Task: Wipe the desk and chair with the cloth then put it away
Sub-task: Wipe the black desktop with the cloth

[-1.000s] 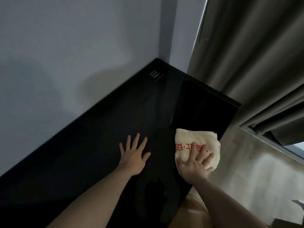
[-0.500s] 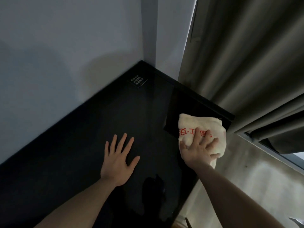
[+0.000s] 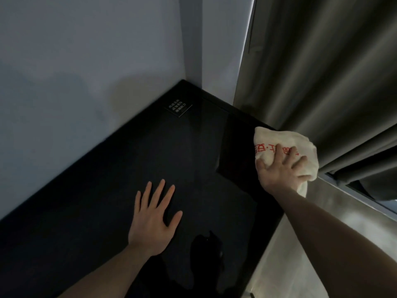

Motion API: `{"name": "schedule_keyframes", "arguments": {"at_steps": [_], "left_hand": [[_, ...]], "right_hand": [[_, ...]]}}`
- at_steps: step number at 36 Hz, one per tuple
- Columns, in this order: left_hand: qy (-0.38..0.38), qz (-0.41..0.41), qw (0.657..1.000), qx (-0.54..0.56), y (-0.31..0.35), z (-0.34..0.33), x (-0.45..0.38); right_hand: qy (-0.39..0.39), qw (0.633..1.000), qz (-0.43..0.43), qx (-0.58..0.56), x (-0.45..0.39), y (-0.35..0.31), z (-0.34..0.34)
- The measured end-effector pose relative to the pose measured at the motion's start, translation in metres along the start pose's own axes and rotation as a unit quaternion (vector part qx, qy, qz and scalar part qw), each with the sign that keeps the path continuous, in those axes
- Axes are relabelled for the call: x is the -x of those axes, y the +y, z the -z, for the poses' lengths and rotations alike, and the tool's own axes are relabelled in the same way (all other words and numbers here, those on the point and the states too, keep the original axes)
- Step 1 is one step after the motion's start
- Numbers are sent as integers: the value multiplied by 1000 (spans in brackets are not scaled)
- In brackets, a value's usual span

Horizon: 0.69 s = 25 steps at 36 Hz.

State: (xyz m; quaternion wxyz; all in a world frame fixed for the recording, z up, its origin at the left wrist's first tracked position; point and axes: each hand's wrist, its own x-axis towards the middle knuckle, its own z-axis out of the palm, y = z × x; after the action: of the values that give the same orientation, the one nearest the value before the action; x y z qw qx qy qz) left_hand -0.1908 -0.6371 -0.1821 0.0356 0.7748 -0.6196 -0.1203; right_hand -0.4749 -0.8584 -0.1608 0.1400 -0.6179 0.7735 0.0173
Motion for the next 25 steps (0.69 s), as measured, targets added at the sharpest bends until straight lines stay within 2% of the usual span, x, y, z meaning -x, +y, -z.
{"name": "schedule_keyframes", "arguments": {"at_steps": [7, 14, 17, 21, 25], "left_hand": [[-7, 7, 1000, -23, 1, -1, -1], [2, 18, 1000, 13, 4, 8, 6], [27, 28, 997, 74, 4, 12, 12], [59, 53, 972, 221, -5, 14, 43], [38, 28, 964, 261, -31, 14, 117]], "right_hand": [[18, 1000, 7, 5, 15, 3, -9], [30, 998, 48, -11, 92, 4, -37], [22, 997, 77, -14, 147, 5, -49], [2, 993, 115, -10, 228, 8, -65], [-18, 991, 132, -8, 300, 6, -80]]}}
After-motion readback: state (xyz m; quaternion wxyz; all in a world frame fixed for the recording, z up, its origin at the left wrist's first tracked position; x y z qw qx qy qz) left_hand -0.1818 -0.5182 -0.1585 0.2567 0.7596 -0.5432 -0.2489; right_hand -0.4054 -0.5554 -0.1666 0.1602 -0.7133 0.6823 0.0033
